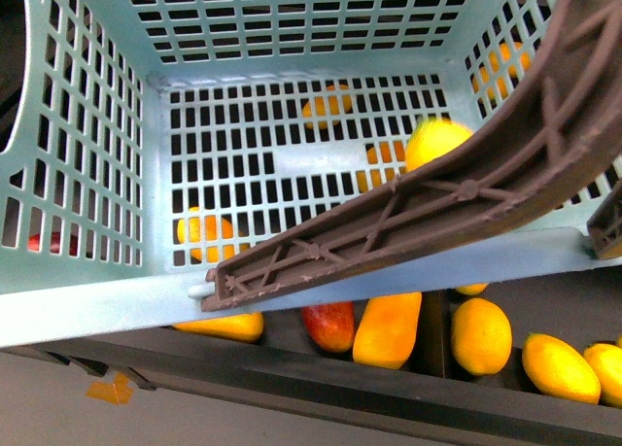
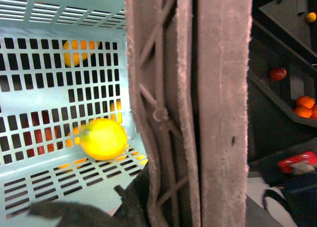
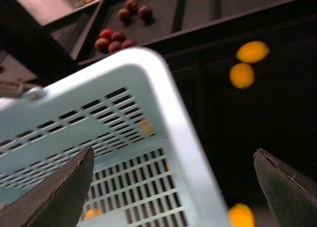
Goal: Pick lemon and mango into basket
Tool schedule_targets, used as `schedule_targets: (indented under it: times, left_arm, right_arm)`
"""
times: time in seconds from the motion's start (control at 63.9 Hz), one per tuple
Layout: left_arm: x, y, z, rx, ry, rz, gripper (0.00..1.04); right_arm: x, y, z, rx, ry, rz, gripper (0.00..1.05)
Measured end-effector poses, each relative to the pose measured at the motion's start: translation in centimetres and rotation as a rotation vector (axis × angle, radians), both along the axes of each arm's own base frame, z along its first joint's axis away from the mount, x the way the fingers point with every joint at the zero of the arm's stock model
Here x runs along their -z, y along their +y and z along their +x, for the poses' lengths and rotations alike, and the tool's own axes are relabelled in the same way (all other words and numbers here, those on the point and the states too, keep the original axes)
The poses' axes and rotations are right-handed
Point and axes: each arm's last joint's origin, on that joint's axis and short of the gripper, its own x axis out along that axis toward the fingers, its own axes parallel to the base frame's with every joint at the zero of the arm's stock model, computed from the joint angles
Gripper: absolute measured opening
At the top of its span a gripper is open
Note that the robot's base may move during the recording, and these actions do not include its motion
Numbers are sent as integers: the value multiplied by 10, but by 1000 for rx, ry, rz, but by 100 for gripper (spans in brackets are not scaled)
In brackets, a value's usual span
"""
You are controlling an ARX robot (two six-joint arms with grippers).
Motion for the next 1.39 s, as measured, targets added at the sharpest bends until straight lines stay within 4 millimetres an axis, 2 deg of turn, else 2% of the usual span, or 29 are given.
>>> schedule_targets:
  times: [0.141,0.219,0.282,0.344,0.454,0.657,0.688,0.845,1.033,1.048,1.174,1.205,1.361,1.393]
  left_arm:
    - [0,0,0,-13,-10,12,15]
    - [0,1,1,-15,-12,14,15]
    - [0,1,1,-14,-10,11,15]
    - [0,0,0,-5,-6,7,15]
    - [0,0,0,-5,-3,4,15]
    - [0,0,1,-8,-5,6,15]
    - [0,0,1,-8,-6,6,15]
    - [0,1,1,-11,-6,7,15]
    - [0,0,1,-8,-5,6,15]
    - [0,1,1,-10,-5,6,15]
    - [0,1,1,-11,-7,8,15]
    - [0,1,1,-11,-6,7,15]
    - [0,-3,-2,12,-5,4,15]
    - [0,-3,-3,19,-2,0,15]
  right_arm:
    - [-10,-36,-29,116,1,-34,96]
    - [-15,-47,-39,168,-18,-45,96]
    - [-14,-51,-44,84,-146,-111,86]
    - [4,-53,-55,1,-255,-261,68]
    - [23,-63,-68,16,-251,-334,47]
    - [45,-63,-85,10,-246,-361,12]
    - [48,-64,-89,10,-251,-365,3]
    - [61,-64,-102,9,-252,-372,2]
    - [64,-64,-105,10,-254,-373,35]
    - [63,-64,-105,10,-254,-373,42]
    - [63,-64,-105,10,-254,-373,63]
    - [63,-64,-105,10,-254,-373,71]
    - [63,-64,-105,16,-254,-373,96]
    - [63,-64,-105,15,-254,-373,97]
